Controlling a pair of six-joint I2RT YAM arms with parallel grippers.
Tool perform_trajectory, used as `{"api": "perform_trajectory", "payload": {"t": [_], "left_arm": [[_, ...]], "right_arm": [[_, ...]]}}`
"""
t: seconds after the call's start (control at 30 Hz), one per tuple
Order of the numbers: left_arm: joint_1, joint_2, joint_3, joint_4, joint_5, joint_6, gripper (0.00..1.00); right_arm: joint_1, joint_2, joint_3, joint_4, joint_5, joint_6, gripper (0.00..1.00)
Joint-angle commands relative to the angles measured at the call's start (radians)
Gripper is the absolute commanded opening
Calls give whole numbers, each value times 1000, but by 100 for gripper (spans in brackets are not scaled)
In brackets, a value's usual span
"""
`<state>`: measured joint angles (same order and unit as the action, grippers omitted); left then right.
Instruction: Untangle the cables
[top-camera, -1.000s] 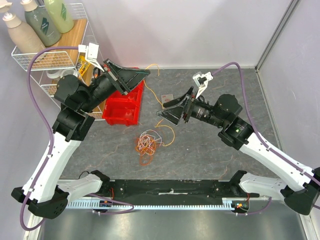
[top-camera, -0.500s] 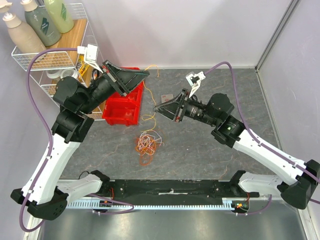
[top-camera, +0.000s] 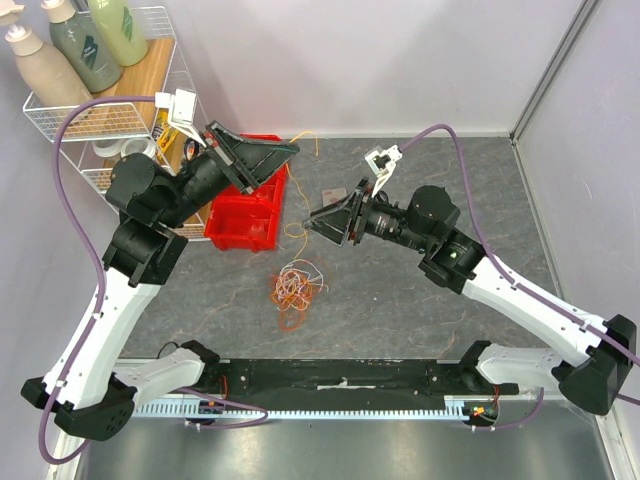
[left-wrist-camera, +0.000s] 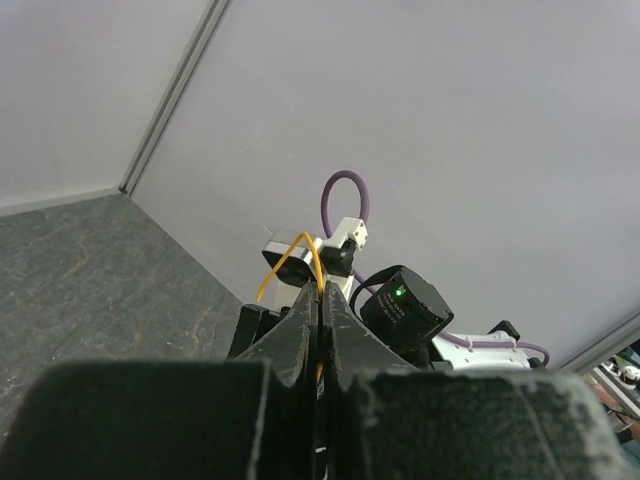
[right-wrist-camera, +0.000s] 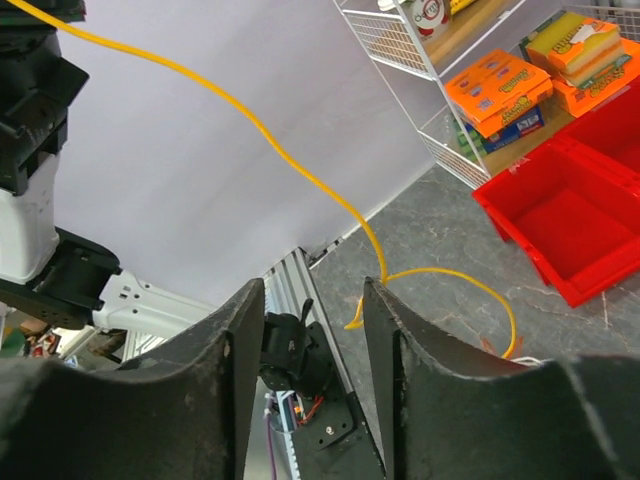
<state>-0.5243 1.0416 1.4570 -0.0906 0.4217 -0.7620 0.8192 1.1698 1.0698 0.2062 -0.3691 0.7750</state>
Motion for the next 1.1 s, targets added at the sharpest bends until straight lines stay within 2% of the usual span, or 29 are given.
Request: {"api": "perform_trajectory", "payload": {"t": [0.0,0.1,0.23,0.33,0.4,0.5,0.63,0.77,0.9,1.07], "left_arm": [[-3,-12,13,3,5,18,2],[-2,-6,8,-24,-69,107,2],[-2,43,17,-48,-223,306,2],[3,109,17,20,-306,406,2],[15,156,-12,138,-339,446,2],[56,244,-30,299,-359,480,2],[127,400,22,389,-377,501,2],[214,558,60,495,-333,497,2],[283,702,138,555,-296,455,2],[316,827,229,555,-285,486,2]], "right_arm": [[5,-53,9,-31,9,-42,55],[5,-85,18,-71,7,-62,62],[3,-153,28,-158,44,-106,72],[3,-206,25,-252,110,-155,77],[5,-234,22,-322,151,-181,79],[3,-262,-1,-375,191,-204,80],[1,-274,-24,-432,225,-226,81],[-2,-266,-31,-470,249,-243,81],[-20,-220,-13,-499,263,-266,82],[-51,-147,31,-518,246,-296,82]]}}
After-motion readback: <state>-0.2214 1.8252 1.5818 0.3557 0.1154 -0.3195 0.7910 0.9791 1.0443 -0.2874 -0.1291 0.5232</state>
